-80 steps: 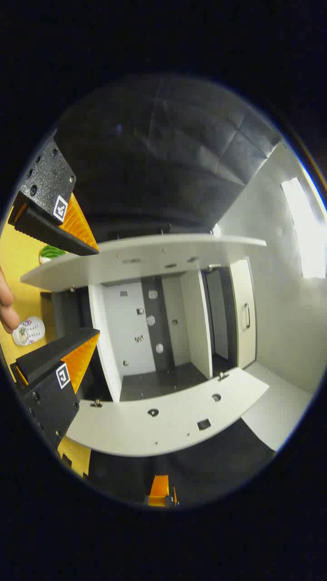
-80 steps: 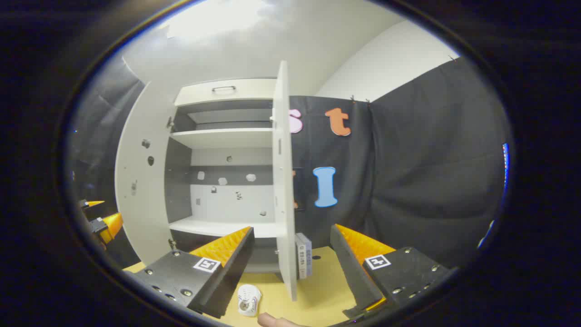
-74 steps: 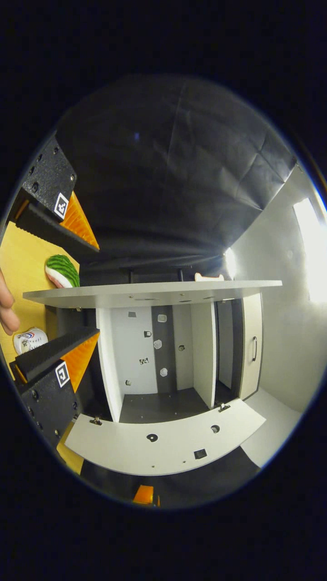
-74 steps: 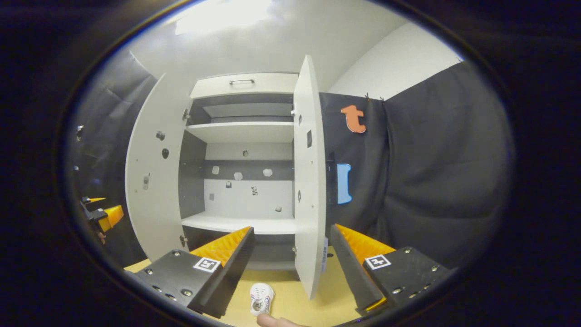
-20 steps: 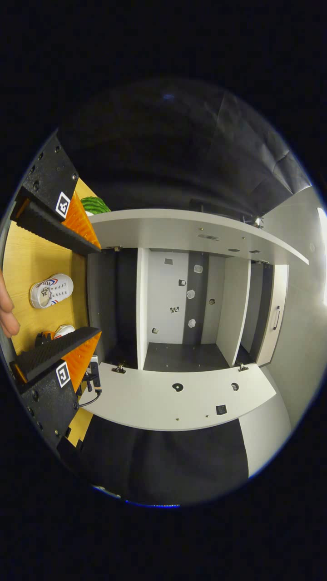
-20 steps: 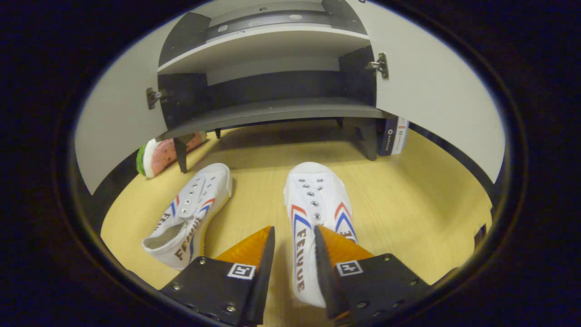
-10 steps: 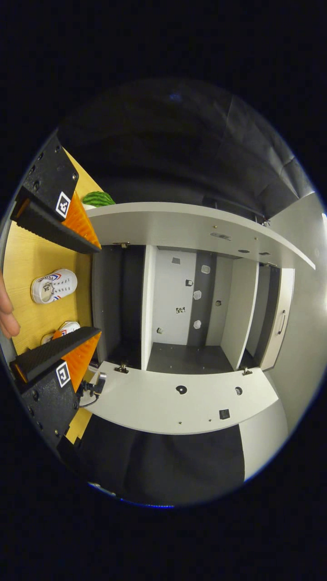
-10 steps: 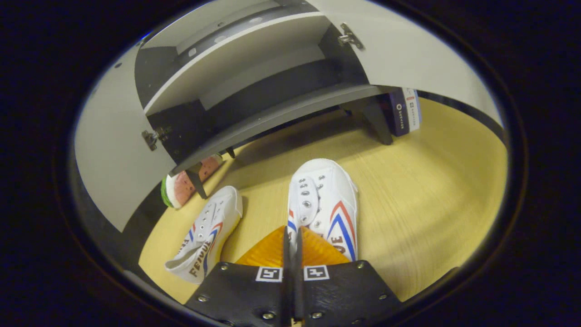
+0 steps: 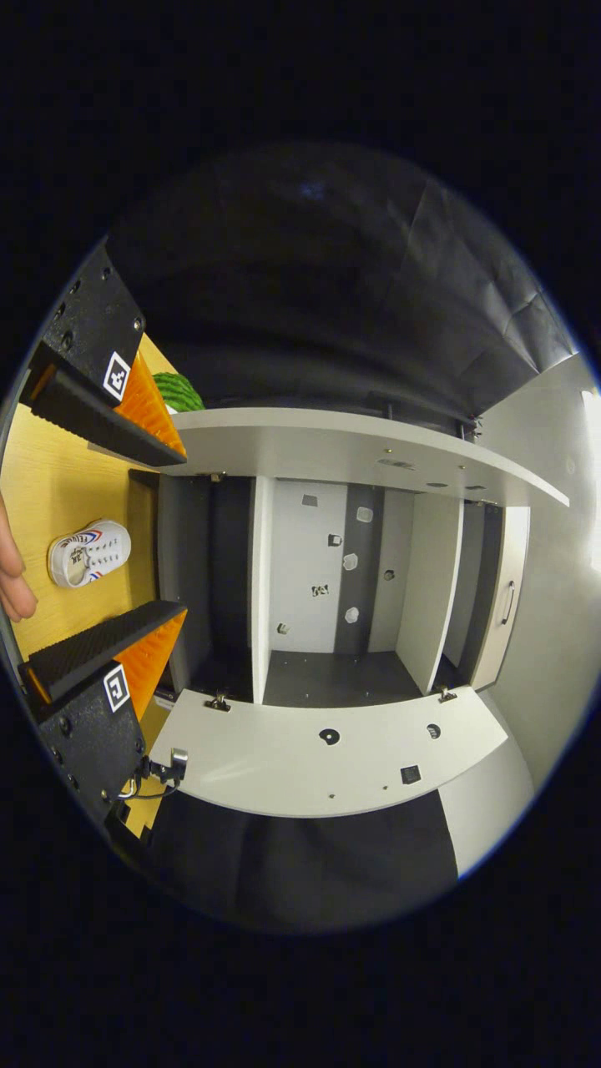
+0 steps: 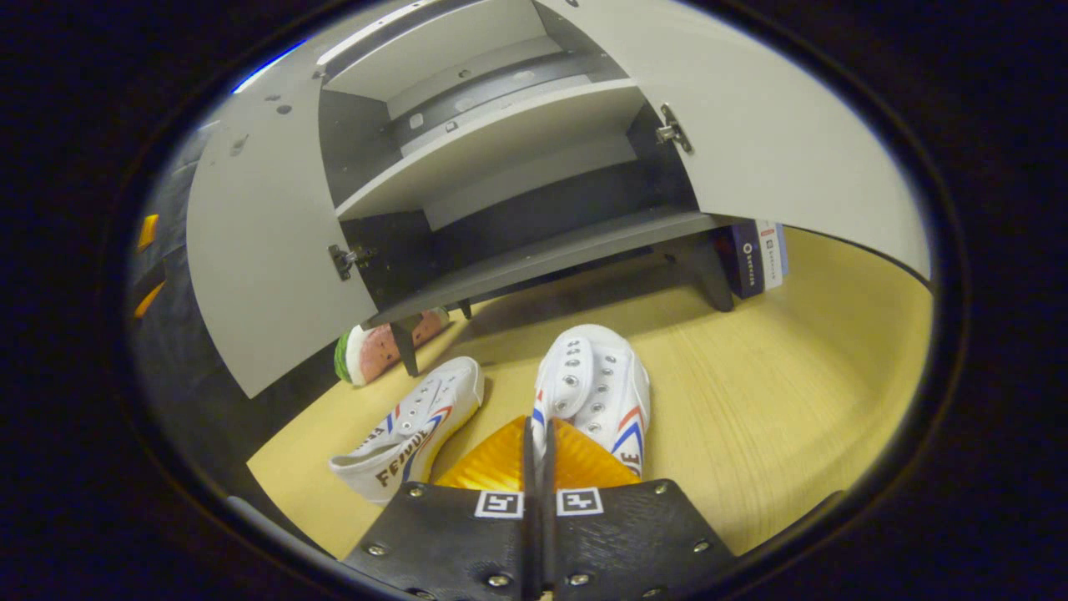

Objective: Grab one shoe with the right hand and put it into the shoe cabinet, grab the other shoe with the left hand and put it into the shoe cabinet; then close the right door with the right hand and the left door with the left hand.

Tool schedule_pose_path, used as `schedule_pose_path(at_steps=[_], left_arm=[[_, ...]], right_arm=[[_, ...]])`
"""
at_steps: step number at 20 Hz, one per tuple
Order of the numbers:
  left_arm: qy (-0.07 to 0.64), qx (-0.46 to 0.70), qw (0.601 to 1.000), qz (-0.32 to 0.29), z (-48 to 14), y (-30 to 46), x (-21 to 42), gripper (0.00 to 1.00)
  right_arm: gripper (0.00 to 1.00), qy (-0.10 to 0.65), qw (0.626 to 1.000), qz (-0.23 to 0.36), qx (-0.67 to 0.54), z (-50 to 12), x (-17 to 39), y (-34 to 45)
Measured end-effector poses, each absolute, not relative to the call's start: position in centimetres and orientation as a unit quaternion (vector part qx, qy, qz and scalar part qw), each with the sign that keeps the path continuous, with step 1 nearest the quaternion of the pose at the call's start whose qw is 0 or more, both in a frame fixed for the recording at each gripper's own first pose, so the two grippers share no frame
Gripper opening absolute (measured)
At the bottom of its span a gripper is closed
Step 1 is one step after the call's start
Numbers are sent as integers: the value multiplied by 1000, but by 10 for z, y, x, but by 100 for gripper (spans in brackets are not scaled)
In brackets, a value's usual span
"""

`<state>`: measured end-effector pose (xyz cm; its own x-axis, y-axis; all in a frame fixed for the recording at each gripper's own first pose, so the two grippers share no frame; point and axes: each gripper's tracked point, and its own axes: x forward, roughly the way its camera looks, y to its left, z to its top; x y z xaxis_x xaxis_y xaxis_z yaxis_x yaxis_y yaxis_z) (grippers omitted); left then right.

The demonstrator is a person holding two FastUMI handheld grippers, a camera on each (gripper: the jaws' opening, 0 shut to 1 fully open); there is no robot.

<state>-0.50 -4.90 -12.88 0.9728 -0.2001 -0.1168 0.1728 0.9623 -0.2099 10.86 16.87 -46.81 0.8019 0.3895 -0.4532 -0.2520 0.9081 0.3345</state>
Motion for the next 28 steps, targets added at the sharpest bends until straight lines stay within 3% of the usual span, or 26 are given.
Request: schedule_pose_path(at_steps=[1,3,8,16,22,28], left_arm=[[65,-98,988,-95,-130,-49,-5,98],[65,-101,987,-103,-133,-51,-7,99],[71,-104,985,-116,-144,-53,-9,99],[68,-103,985,-117,-152,-58,-5,99],[61,-116,982,-138,-152,-68,-3,98],[62,-131,975,-171,-155,-100,5,98]], right_arm=[[5,260,942,172,125,-466,109,169],[0,251,943,177,127,-459,108,169],[0,224,946,185,145,-407,100,165],[0,135,961,213,115,-236,113,166],[1,87,977,192,34,-120,178,175],[1,130,968,212,24,-89,288,198]])
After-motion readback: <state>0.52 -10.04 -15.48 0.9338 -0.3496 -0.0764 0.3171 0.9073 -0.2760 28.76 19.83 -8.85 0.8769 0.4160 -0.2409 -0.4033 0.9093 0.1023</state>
